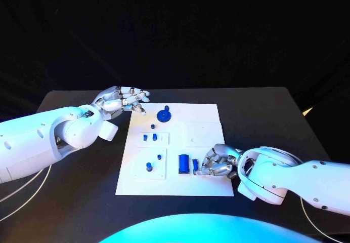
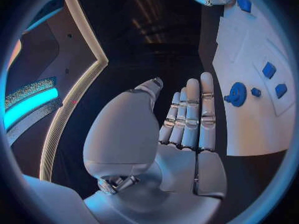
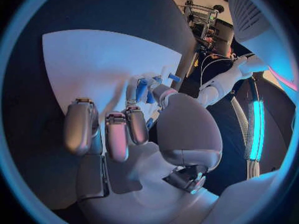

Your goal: Assemble the parts on the task board

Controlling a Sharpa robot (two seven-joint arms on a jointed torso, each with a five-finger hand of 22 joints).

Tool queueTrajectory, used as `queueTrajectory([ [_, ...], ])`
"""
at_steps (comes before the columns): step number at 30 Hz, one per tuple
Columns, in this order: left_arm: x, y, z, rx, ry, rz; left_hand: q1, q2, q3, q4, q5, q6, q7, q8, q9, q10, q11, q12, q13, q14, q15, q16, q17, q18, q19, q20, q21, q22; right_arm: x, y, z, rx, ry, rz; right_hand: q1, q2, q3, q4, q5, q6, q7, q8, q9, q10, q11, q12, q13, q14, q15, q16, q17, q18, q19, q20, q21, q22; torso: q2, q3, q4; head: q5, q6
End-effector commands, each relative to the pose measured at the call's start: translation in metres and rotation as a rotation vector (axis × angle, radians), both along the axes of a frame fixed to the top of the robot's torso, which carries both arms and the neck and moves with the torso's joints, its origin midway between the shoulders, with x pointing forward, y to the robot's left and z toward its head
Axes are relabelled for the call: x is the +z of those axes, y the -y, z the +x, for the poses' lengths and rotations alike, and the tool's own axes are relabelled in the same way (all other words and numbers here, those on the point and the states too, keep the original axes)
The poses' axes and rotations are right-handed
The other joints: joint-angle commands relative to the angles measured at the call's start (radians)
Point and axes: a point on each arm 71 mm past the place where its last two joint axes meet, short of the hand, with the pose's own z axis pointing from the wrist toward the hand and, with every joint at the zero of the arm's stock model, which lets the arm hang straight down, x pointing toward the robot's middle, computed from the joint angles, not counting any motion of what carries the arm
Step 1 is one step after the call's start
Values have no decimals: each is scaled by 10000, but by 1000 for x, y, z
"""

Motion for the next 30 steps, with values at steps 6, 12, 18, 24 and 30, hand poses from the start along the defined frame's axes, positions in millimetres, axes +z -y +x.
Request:
queueTrajectory([
  [6,0,2,-1,-145,32,-31,130,64,-32,36,16,-69,248,55,3,-53,-2,46,-14,-65,-9,-35,-16,40,87,18,-45,-15,-4,-3,1,306,-175,-297,-89,239,-138,268,36,113,-3,-57,-24,17,41,26,1240,880,50,-42,1843,-52,257,-18,-9,1881,7,-4,1,4,4],
  [12,0,3,-1,-157,43,-30,130,64,-32,36,16,-69,248,55,3,-53,-2,46,-14,-65,-9,-35,-16,40,87,18,-45,-15,-8,-4,4,258,-202,-386,-100,293,-151,322,86,120,-8,-56,-24,19,37,29,1243,877,48,-46,1833,-52,258,-19,-6,1881,5,0,8,9,-8],
  [18,0,2,-1,-138,20,-3,228,75,-26,10,20,-73,249,59,1,-56,-5,49,-25,-69,-14,-34,-26,42,101,11,-58,-21,-9,-4,6,194,-177,-412,-140,341,-198,417,174,127,-9,-53,-21,21,35,32,1245,877,45,-47,1832,-51,257,-21,-14,1880,-3,2,4,6,-5],
  [24,0,1,-1,-137,10,5,303,96,-9,-12,26,-74,249,62,-1,-57,-6,49,-33,-73,-19,-36,-35,43,111,6,-64,-23,-8,-3,6,200,-137,-352,-131,263,-273,437,272,110,-11,-56,-18,21,35,33,1247,875,44,-52,1821,-48,252,-22,-33,1876,-4,-3,-3,8,8],
  [30,0,1,-1,-120,8,-11,303,96,-9,-12,26,-74,249,62,-1,-57,-6,49,-33,-73,-19,-36,-35,43,111,6,-64,-23,-4,4,4,-248,-224,63,-149,105,-437,491,309,15,26,-96,-25,-23,61,-30,1207,863,61,-77,1767,-22,209,-14,-204,1838,-11,-15,10,-58,90],
])
